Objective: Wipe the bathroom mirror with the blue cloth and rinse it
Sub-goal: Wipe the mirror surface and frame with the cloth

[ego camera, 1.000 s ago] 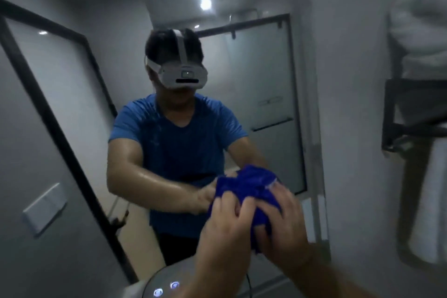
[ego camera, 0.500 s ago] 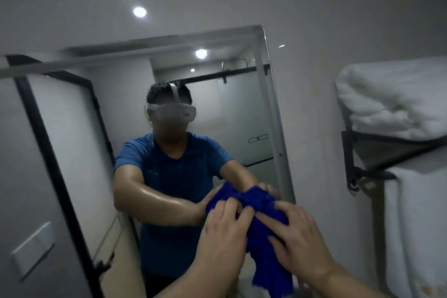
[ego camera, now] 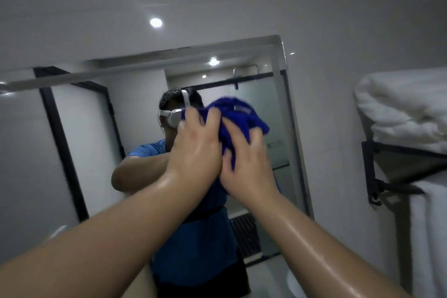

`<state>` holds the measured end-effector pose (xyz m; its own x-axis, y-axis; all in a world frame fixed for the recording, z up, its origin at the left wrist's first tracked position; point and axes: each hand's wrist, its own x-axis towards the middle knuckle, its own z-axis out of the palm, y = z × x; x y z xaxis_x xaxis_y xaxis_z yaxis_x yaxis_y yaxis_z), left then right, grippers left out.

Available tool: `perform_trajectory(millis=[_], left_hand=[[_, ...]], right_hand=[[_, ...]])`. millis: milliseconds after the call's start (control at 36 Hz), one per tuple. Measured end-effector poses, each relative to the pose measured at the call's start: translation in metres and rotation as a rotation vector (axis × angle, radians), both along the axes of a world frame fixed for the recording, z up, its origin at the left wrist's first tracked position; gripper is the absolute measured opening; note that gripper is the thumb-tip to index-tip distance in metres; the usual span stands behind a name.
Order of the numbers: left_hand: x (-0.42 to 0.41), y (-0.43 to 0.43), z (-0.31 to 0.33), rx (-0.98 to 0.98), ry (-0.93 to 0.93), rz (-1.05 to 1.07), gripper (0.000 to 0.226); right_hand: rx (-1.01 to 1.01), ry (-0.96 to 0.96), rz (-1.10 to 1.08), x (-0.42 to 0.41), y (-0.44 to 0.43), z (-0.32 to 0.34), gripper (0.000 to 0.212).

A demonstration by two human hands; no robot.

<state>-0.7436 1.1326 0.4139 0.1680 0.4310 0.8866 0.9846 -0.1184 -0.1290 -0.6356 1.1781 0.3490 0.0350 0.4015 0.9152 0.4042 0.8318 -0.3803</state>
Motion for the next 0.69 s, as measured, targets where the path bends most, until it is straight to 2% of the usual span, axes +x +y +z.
perform_trajectory(millis=[139,222,278,333,361,389,417,444,472,500,528,556,583,611,694], left_hand=[[-0.002,-0.006,-0.082,-0.108,0.082,0.135,0.043],[0.008,-0.008,-0.126,-0.174,0.181,0.147,0.050],[0.017,-0.008,-0.146,-0.275,0.259,0.120,0.047],[0.028,-0.006,-0.159,-0.422,0.348,0.067,0.044],[0.031,-0.003,-0.163,-0.488,0.387,0.056,0.043],[0.034,0.002,-0.165,-0.544,0.423,0.042,0.041],[0.038,0.006,-0.165,-0.572,0.443,0.032,0.037],[0.042,0.008,-0.162,-0.584,0.456,0.026,0.035],[0.045,0.009,-0.157,-0.615,0.457,0.024,0.033],[0.048,0.011,-0.152,-0.623,0.455,0.034,0.033],[0.049,0.011,-0.146,-0.641,0.466,0.042,0.034],[0.051,0.011,-0.138,-0.619,0.466,0.032,0.034],[0.051,0.011,-0.129,-0.573,0.454,0.014,0.034],[0.052,0.013,-0.119,-0.510,0.433,-0.008,0.034],[0.058,0.022,-0.078,-0.327,0.329,-0.073,0.031]], right_hand=[[-0.110,-0.126,0.034,0.008,-0.005,-0.090,0.080],[-0.253,-0.175,0.087,0.025,-0.006,-0.147,0.083],[-0.307,-0.234,0.026,0.039,-0.003,-0.188,0.086],[-0.394,-0.191,0.058,0.027,-0.022,-0.165,0.089],[-0.359,-0.107,-0.068,0.020,-0.024,-0.156,0.079],[-0.451,-0.070,-0.185,0.023,-0.027,-0.144,0.064],[-0.375,-0.005,-0.300,0.025,-0.023,-0.141,0.054],[-0.366,0.096,-0.338,0.026,-0.023,-0.148,0.080],[-0.383,0.043,-0.200,0.031,-0.021,-0.163,0.109],[-0.508,-0.001,-0.090,0.046,-0.011,-0.172,0.114],[-0.548,-0.104,-0.092,0.062,0.003,-0.198,0.087],[-0.553,-0.086,-0.012,0.070,0.013,-0.214,0.074],[-0.523,-0.187,-0.020,0.085,0.019,-0.215,0.076],[-0.430,-0.236,-0.037,0.092,0.018,-0.195,0.079],[-0.240,-0.154,-0.151,0.106,0.032,-0.136,0.075]])
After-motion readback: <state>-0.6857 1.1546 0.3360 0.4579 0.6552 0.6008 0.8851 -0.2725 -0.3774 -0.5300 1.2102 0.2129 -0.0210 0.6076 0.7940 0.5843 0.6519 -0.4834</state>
